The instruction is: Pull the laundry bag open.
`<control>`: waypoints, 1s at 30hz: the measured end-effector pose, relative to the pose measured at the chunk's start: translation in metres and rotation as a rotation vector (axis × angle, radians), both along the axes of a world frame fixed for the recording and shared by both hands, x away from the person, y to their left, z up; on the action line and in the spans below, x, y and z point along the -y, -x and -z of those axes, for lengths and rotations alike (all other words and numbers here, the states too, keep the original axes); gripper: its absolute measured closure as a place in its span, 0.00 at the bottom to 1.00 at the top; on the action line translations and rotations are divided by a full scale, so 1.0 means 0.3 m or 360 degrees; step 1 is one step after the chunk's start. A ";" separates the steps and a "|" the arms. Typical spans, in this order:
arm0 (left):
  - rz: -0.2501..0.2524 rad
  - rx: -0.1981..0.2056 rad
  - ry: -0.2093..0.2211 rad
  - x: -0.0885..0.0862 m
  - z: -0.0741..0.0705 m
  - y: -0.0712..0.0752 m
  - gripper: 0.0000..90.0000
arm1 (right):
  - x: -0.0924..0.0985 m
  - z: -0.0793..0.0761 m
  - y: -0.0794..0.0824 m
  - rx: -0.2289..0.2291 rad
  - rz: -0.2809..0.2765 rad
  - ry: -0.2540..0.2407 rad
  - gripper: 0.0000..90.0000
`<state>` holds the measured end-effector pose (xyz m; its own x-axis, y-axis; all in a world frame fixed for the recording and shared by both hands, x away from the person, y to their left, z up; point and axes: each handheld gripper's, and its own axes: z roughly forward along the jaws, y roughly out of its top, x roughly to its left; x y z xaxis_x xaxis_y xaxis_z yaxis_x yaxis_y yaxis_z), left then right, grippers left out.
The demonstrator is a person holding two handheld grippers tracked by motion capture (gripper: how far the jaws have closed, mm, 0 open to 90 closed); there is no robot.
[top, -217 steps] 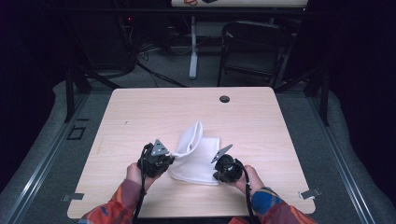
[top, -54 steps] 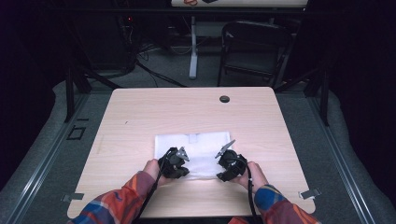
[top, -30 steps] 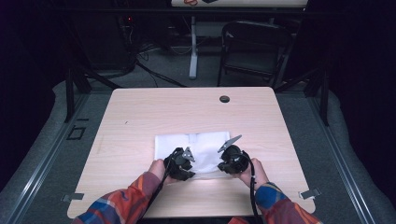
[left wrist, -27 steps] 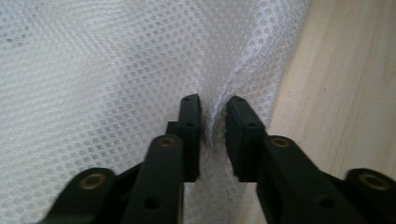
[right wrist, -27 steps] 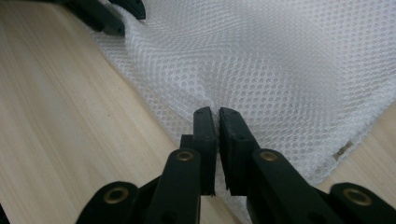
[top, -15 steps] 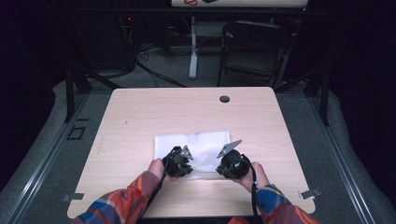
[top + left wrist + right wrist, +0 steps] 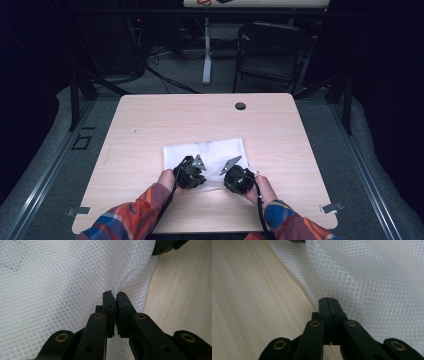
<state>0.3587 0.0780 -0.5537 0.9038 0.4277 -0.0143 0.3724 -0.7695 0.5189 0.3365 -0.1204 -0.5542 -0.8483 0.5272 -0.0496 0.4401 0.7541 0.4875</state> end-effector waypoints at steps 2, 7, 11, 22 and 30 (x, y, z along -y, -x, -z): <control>-0.0006 0.0007 0.0004 -0.001 -0.003 -0.001 0.96 | -0.003 0.000 0.000 0.0008 -0.0011 0.0008 1.00; 0.0002 0.0020 0.0007 -0.002 -0.010 -0.001 0.97 | -0.029 0.007 -0.001 0.0082 -0.0033 0.0033 1.00; 0.0002 0.0024 0.0009 -0.005 -0.016 -0.002 0.97 | -0.025 0.016 -0.012 0.0045 -0.0023 0.0028 1.00; -0.0047 0.0035 0.0033 -0.023 -0.059 -0.018 0.97 | -0.018 0.015 -0.012 -0.0026 -0.0001 -0.0006 1.00; -0.0098 0.0050 0.0050 -0.033 -0.111 -0.046 0.97 | -0.019 0.011 0.000 -0.0045 -0.0017 0.0019 1.00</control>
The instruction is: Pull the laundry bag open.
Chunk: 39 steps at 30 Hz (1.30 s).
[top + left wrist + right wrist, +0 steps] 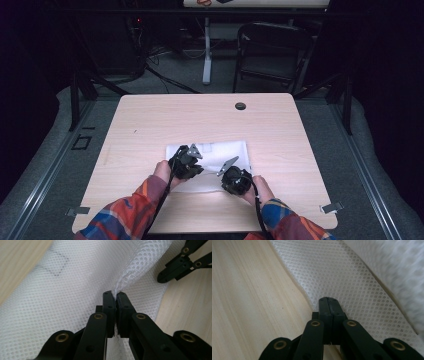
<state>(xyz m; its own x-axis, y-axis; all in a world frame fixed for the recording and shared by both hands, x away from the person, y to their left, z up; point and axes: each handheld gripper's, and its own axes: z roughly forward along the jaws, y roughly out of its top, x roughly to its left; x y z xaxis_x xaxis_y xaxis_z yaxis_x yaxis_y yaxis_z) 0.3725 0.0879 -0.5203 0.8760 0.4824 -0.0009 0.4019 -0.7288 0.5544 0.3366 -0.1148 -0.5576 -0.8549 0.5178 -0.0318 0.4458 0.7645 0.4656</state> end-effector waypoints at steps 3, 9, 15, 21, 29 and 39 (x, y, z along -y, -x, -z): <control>-0.0016 0.0010 -0.0004 -0.005 -0.013 -0.013 0.97 | 0.000 -0.002 0.002 0.0000 -0.0013 0.0015 1.00; -0.0040 0.0026 -0.0012 -0.008 -0.049 -0.046 0.97 | 0.002 -0.003 0.005 -0.0017 -0.0027 0.0014 1.00; -0.0056 0.0059 -0.0043 -0.009 -0.088 -0.075 0.97 | 0.002 -0.004 0.006 -0.0016 -0.0038 0.0023 1.00; -0.0074 0.0081 -0.0062 -0.011 -0.109 -0.101 0.97 | 0.003 -0.005 0.008 -0.0034 -0.0044 0.0027 1.00; -0.0106 0.0126 -0.0063 -0.020 -0.134 -0.125 0.97 | 0.006 -0.004 0.011 -0.0071 -0.0045 0.0002 1.00; -0.0150 0.0179 -0.0065 -0.022 -0.171 -0.169 0.96 | 0.008 -0.006 0.014 -0.0107 -0.0067 -0.0005 1.00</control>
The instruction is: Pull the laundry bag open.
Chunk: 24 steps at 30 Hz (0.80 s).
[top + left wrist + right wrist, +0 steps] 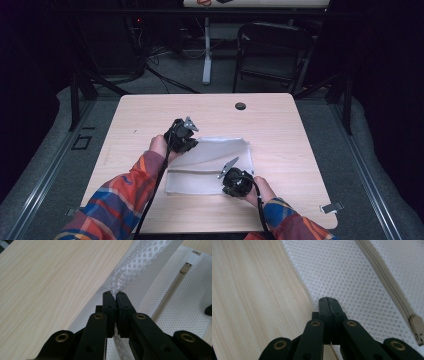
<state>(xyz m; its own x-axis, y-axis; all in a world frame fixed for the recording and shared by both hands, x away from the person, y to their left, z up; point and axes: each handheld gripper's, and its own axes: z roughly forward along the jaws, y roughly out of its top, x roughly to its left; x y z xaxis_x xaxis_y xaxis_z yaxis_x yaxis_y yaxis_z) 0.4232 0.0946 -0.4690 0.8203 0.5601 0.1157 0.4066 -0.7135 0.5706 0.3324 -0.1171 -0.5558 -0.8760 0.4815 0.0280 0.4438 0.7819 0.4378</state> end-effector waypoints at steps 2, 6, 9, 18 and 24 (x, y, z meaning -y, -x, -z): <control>-0.0007 0.0008 0.0002 0.002 -0.007 -0.008 0.96 | 0.000 -0.001 0.000 -0.0008 -0.0011 0.0005 1.00; -0.0021 0.0029 -0.0007 0.005 -0.025 -0.027 0.97 | 0.000 -0.001 0.003 -0.0003 -0.0027 0.0009 1.00; -0.0036 0.0042 -0.0006 0.003 -0.039 -0.038 0.97 | 0.000 -0.003 0.005 0.0005 -0.0044 0.0025 1.00; -0.0070 0.0080 -0.0031 0.006 -0.069 -0.075 0.97 | -0.002 0.003 0.010 -0.0030 -0.0027 -0.0034 1.00; -0.0095 0.0111 -0.0067 0.014 -0.092 -0.098 0.97 | -0.002 0.000 0.010 -0.0031 -0.0056 -0.0019 1.00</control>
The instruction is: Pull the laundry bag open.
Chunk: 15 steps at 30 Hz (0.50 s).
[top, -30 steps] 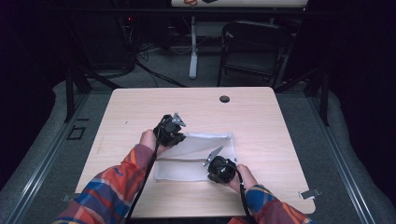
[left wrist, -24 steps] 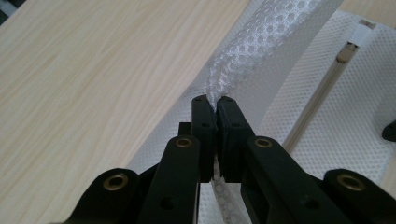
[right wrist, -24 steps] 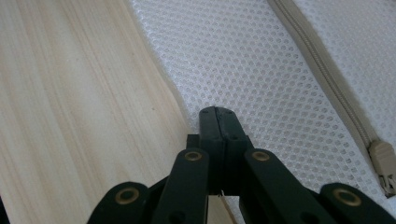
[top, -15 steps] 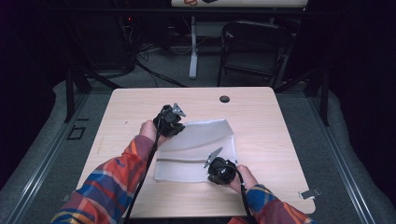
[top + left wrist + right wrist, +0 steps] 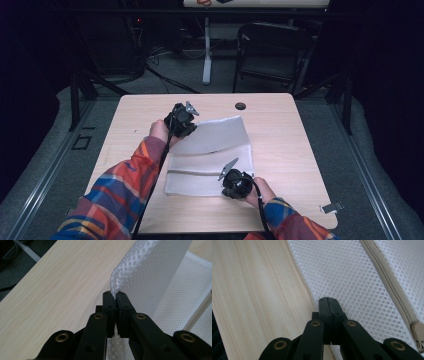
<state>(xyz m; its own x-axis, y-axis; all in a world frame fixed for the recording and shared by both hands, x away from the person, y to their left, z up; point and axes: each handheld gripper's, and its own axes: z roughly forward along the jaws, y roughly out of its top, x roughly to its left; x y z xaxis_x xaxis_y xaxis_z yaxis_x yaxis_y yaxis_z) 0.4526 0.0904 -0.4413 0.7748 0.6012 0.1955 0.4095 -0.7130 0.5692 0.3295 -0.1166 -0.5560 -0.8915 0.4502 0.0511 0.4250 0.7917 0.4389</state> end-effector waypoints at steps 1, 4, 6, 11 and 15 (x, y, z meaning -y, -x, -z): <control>-0.0006 0.0006 -0.0009 0.002 -0.002 -0.002 0.97 | 0.001 -0.004 -0.001 0.0006 -0.0010 0.0026 1.00; -0.0045 0.0022 -0.0040 0.005 -0.008 -0.014 0.97 | 0.001 -0.001 0.000 0.0000 -0.0005 0.0014 1.00; -0.0065 0.0031 -0.0047 0.004 -0.011 -0.020 0.97 | 0.000 -0.007 -0.002 0.0004 -0.0020 0.0046 1.00; -0.0113 0.0073 -0.0039 -0.002 -0.012 -0.040 0.97 | 0.002 0.000 0.001 -0.0022 -0.0007 -0.0011 1.00; -0.0147 0.0117 -0.0024 -0.002 -0.014 -0.057 0.97 | 0.007 -0.003 0.000 -0.0039 -0.0013 -0.0004 1.00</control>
